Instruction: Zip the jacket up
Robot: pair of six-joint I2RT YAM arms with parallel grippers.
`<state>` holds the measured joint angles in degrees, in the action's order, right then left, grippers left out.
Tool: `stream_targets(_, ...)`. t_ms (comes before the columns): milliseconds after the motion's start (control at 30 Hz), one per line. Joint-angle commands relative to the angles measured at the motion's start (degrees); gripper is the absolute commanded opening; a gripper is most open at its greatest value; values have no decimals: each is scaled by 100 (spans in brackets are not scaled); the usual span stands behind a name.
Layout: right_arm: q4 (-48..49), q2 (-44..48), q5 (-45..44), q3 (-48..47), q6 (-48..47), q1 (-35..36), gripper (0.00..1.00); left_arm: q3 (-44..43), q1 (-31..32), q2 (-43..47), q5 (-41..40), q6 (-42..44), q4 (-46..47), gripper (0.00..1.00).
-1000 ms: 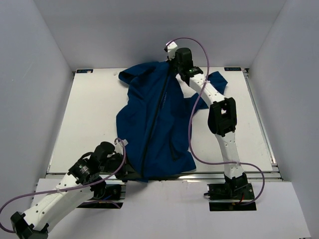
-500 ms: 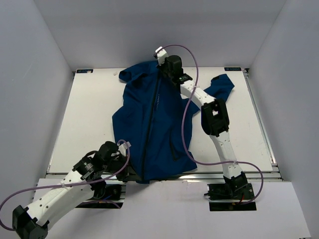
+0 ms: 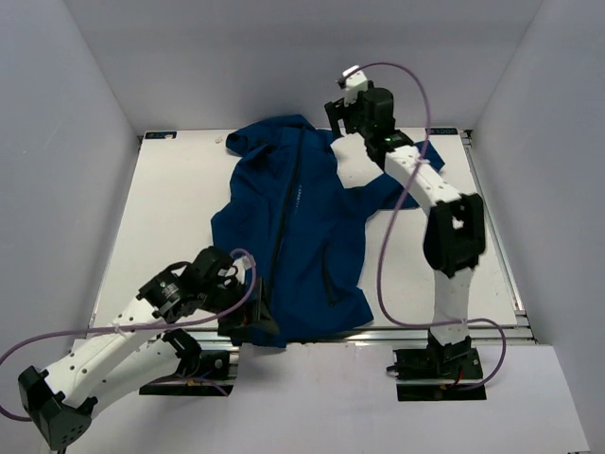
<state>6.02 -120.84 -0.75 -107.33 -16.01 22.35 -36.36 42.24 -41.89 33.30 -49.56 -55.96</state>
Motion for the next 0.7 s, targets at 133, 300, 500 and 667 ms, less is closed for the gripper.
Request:
stream_targets(133,-1296,2463,-602,2203,2328,-124,89,-1715,-23,-1144,-3899,-133,-125,98)
stream_targets(300,-1270,4169,548,4505,3833,-1240,89,-2744,-1492,-2049,-5300,471,444,98)
stream_targets(500,-1946,5559,112,5107,3342,-1681,89,-3693,-3485,-2885,-4121,1493,877,98)
stream_targets(667,-2360,6098,-276,5266,3262,-1681,89,-4054,-4205,-3291,-3796,1651,921,98)
